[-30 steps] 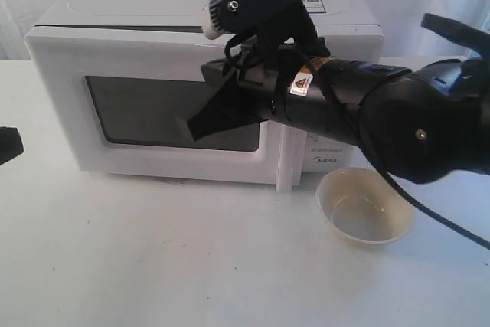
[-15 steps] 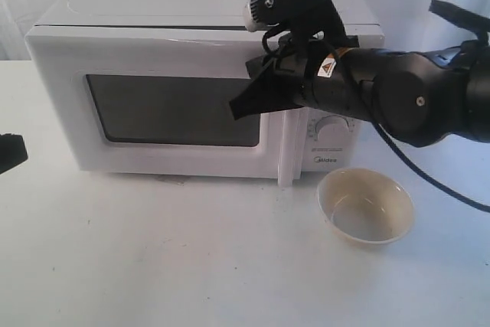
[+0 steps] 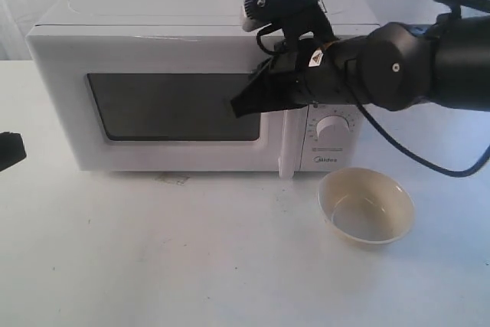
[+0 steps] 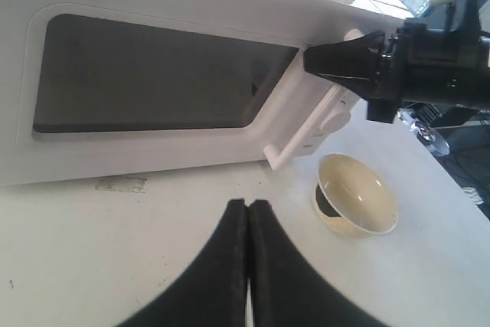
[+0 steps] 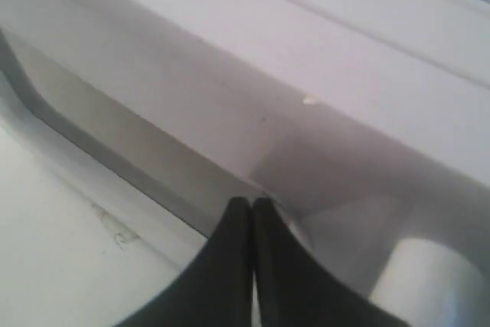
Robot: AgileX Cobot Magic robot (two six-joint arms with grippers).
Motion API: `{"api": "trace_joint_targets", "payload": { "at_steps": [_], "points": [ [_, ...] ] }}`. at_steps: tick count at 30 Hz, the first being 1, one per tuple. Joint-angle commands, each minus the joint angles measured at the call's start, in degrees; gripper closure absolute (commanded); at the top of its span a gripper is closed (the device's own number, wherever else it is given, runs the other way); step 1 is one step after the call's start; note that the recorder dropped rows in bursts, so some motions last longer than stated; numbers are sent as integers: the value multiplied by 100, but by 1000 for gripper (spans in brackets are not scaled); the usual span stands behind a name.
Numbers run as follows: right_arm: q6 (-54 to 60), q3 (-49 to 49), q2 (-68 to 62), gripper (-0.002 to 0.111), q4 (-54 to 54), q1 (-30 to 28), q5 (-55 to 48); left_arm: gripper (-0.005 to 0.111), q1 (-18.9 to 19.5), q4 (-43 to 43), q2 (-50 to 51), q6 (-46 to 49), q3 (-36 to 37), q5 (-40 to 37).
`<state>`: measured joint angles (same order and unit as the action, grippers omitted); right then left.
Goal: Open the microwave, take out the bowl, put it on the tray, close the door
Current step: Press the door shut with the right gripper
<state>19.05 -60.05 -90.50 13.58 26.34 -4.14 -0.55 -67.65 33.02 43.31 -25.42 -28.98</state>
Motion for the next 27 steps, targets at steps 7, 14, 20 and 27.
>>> {"api": "trace_joint_targets", "payload": {
  "at_steps": [7, 14, 20, 27],
  "points": [
    [22, 584, 1793, 108, -29, 120, -233, 107, -11, -85, -38, 37, 17, 282],
    [22, 961, 2318, 108, -14, 120, -217, 107, -11, -85, -38, 37, 17, 282],
    [-308, 1014, 2601, 108, -4, 120, -517, 107, -11, -85, -38, 37, 17, 282],
    [-308, 1014, 2656, 108, -18, 120, -506, 107, -11, -85, -38, 37, 17, 282]
  ]
}}
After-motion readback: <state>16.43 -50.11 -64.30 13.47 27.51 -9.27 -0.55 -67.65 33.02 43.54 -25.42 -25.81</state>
